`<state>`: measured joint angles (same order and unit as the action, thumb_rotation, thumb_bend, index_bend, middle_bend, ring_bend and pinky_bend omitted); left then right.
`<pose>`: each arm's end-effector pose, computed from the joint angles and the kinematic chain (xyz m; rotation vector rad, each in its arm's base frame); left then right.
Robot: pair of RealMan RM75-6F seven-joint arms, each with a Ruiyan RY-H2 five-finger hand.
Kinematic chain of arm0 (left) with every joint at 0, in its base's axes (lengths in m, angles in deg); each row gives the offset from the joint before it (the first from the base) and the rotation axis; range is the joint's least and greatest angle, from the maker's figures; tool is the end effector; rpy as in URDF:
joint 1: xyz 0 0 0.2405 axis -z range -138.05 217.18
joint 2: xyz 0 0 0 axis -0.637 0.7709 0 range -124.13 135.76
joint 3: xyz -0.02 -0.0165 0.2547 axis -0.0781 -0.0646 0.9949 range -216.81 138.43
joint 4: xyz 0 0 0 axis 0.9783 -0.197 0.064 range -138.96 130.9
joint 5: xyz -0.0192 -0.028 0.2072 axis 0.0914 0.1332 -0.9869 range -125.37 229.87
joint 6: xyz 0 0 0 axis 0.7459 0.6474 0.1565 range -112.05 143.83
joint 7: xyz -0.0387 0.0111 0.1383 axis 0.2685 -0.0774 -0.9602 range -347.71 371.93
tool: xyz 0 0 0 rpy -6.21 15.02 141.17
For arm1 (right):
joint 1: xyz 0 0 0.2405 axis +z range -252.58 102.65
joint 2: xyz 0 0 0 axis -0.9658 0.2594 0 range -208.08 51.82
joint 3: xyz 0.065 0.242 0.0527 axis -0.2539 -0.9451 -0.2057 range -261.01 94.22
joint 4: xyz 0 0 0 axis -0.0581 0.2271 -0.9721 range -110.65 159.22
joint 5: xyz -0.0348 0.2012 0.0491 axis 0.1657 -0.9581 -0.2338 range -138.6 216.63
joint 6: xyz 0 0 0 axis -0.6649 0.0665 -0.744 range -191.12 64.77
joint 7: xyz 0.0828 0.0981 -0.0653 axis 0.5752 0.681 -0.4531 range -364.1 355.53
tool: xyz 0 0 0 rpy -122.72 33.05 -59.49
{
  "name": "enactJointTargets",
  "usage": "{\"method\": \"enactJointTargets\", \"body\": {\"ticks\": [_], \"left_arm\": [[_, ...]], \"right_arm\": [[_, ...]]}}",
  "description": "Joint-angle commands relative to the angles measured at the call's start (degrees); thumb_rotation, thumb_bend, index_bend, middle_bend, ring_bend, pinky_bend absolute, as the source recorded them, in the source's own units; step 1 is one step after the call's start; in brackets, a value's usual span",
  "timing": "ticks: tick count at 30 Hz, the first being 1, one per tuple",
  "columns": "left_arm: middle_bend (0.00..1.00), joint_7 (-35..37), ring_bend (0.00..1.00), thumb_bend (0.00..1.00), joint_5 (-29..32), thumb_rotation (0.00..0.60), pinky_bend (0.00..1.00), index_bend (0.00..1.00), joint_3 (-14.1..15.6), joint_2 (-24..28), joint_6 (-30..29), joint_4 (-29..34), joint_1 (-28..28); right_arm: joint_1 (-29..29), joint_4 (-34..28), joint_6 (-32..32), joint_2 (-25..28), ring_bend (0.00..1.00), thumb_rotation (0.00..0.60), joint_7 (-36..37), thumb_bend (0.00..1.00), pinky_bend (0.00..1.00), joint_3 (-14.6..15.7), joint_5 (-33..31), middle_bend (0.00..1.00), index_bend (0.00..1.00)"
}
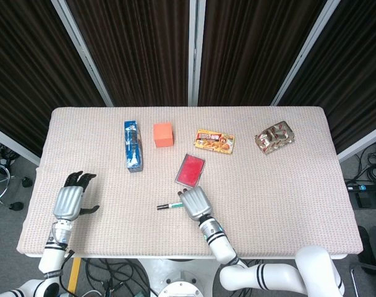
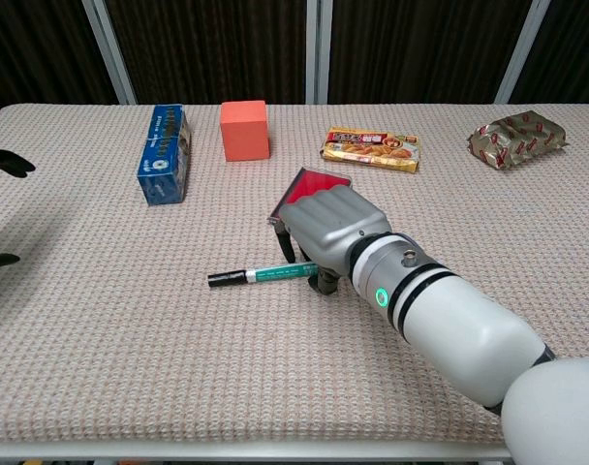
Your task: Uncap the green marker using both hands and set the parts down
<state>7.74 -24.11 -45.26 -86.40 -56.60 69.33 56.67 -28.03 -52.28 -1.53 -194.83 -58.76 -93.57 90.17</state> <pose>-0.2890 0.2537 0.0087 -1.4434 -1.0756 -0.9308 -0.0684 -0.2808 -0.1447 2.0142 -0.7461 0.7117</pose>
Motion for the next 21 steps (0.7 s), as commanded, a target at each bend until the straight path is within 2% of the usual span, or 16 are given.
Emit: {"method": "enactJointTargets", "body": {"ticks": [1, 14, 21], "left_arm": [[0.19, 0.1, 0.08, 0.03, 0.0, 0.6, 0.1, 0.2, 0.0, 0.0, 0.0, 0.0, 0.0], [0.19, 0.6, 0.08, 0.03, -0.1, 0.6, 0.1, 0.2, 0.2, 0.0, 0.4, -0.2, 0.0], [0.19, 0.9, 0.08, 0.03, 0.0, 0.6, 0.1, 0.2, 0.3, 0.0, 0.8, -0.1, 0.1]], "right_arm": [[0.2, 0.5, 0.1, -0.4, 0.65, 0.6, -0.1, 0.24, 0.83, -0.1, -0.1, 0.47, 0.46], [0.3, 1.8, 1.0, -1.7, 0.65, 0.6, -0.4, 0.25, 0.83, -0.3, 0.4, 0.51, 0.52], [-0.1, 2.6, 2.5, -2.1, 0.65, 0.6, 0.2, 0.28, 0.83, -0.5, 1.8, 0.58, 0.62]]}}
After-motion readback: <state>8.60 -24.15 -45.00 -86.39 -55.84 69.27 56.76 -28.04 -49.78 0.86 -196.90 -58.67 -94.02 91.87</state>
